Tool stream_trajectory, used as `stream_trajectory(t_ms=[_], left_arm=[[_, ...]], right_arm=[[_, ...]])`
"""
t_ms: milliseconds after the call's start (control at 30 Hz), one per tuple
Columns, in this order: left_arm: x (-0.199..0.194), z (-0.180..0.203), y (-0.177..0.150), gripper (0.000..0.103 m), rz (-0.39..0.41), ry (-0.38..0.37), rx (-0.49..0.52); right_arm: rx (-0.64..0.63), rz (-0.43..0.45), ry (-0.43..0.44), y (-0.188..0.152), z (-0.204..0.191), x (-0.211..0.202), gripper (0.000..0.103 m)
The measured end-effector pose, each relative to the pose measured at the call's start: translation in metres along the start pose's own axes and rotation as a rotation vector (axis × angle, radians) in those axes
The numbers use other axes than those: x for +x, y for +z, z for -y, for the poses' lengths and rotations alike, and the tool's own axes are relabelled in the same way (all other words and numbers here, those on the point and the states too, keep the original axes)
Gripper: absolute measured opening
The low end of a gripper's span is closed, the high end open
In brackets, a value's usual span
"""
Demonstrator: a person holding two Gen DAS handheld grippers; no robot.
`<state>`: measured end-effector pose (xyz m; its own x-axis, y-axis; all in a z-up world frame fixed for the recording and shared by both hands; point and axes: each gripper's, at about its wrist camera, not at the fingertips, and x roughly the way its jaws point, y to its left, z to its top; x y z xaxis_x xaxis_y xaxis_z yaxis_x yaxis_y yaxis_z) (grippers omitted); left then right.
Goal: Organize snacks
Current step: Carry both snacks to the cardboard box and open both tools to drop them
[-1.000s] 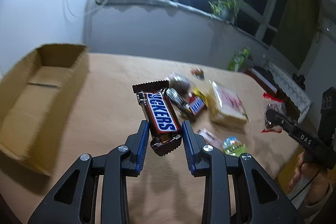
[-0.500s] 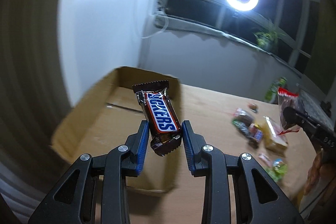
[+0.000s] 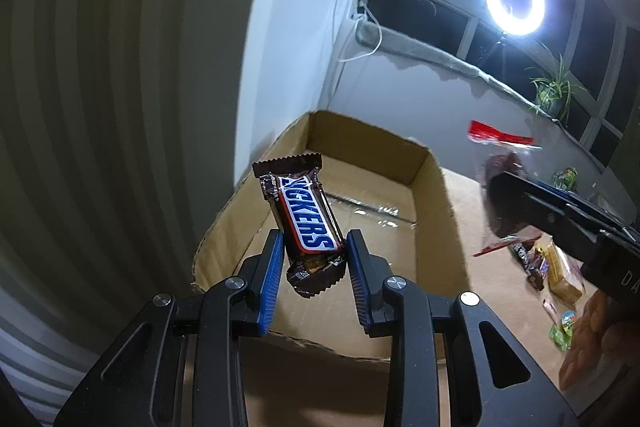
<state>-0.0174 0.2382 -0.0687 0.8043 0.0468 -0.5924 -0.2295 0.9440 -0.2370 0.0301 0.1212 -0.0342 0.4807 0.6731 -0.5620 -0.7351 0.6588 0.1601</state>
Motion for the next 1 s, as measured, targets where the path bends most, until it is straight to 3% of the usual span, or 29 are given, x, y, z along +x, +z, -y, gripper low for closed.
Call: stream_trajectory(t_ms=[167, 267, 300, 500, 667, 1000], left_arm=[[0.008, -0.004, 0.0, 0.035, -0.023, 0.01, -0.016], [-0.003, -0.011, -0.001, 0.066, 0.011, 0.023, -0.048], [-0.008, -0.012, -0.002, 0.069, 0.03, 0.026, -0.047], [-0.02, 0.0, 0.002, 0.069, 0.054, 0.06, 0.014], [-0.029, 0.035, 0.006, 0.071, 0.079, 0.059, 0.113], [-0.052, 0.099, 0.004, 0.077, 0.112, 0.004, 0.258]], right_arm=[[-0.016, -0.079, 0.028, -0.003, -0.003, 0.037, 0.036], [-0.004, -0.043, -0.002, -0.007, 0.002, 0.027, 0.057], [-0.005, -0.027, -0.026, -0.01, 0.004, 0.019, 0.06], [-0.002, -0.046, -0.139, -0.038, 0.019, -0.027, 0.06], [0.019, -0.028, -0.249, -0.066, 0.033, -0.071, 0.071], [0.095, 0.012, -0.373, -0.1, 0.074, -0.143, 0.072]])
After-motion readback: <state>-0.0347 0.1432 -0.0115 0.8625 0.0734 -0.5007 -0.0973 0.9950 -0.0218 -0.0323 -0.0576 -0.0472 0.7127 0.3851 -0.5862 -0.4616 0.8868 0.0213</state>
